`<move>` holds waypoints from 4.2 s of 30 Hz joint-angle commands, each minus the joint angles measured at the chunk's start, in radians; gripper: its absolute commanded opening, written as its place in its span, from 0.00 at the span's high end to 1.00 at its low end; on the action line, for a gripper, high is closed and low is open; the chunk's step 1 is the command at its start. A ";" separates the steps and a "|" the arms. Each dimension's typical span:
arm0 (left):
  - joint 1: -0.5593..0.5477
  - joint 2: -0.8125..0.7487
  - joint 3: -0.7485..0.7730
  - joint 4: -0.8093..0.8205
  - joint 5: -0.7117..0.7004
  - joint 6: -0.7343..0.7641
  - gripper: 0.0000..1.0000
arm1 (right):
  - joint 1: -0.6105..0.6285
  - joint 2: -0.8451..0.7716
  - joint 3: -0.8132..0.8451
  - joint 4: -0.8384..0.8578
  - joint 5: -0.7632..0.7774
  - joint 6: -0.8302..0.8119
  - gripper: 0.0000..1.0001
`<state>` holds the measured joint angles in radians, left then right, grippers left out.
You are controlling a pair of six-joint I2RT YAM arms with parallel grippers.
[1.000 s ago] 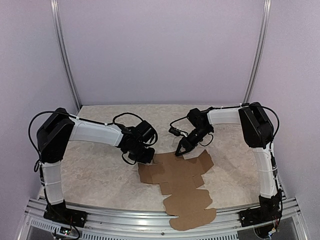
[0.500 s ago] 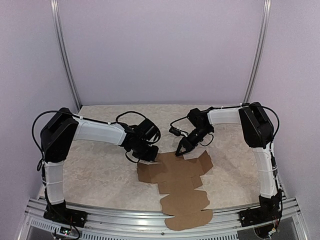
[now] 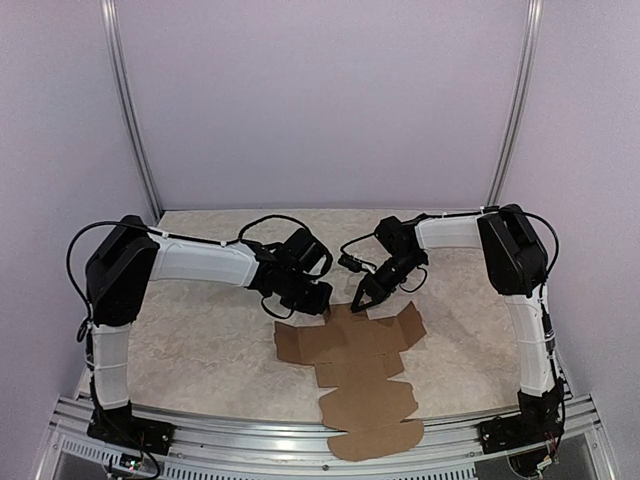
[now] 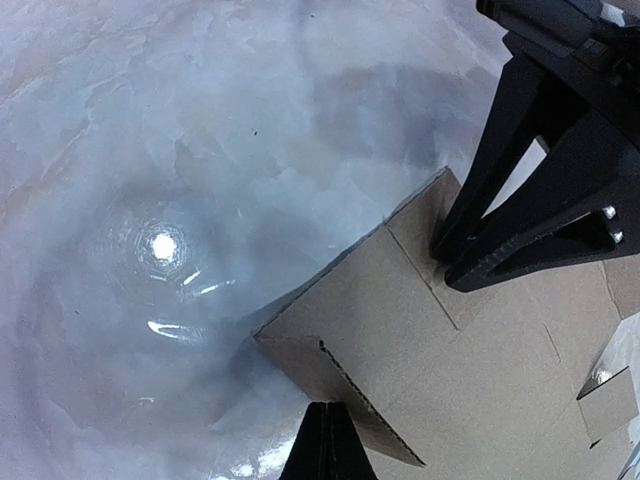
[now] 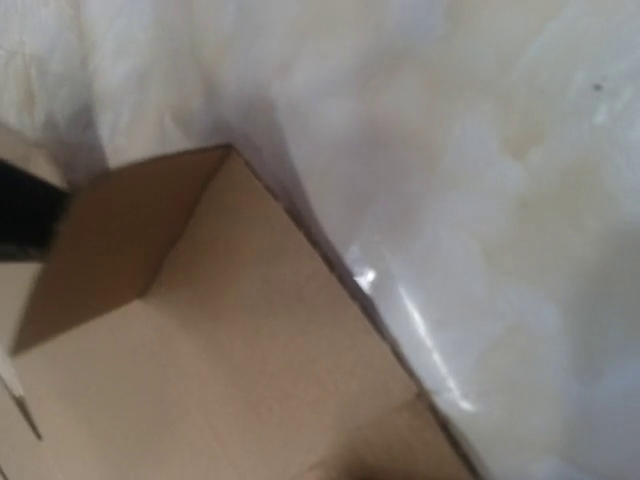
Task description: Fold the paper box
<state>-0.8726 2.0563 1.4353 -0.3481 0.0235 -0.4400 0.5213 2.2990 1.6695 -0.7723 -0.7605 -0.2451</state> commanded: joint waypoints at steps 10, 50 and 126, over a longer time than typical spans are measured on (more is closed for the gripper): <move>-0.012 0.106 0.033 0.081 0.091 0.000 1.00 | 0.003 0.129 -0.070 -0.038 0.225 -0.006 0.88; -0.048 -0.070 0.155 -0.022 -0.187 0.128 0.57 | -0.232 -0.665 -0.458 0.057 0.256 -0.133 0.62; -0.254 -0.011 -0.082 0.073 0.034 -0.325 0.71 | 0.177 -0.211 -0.472 0.223 0.457 -0.178 0.82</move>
<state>-1.1248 2.0338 1.3102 -0.2272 0.0921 -0.8055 0.6926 1.9915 1.2503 -0.4225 -0.3447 -0.4366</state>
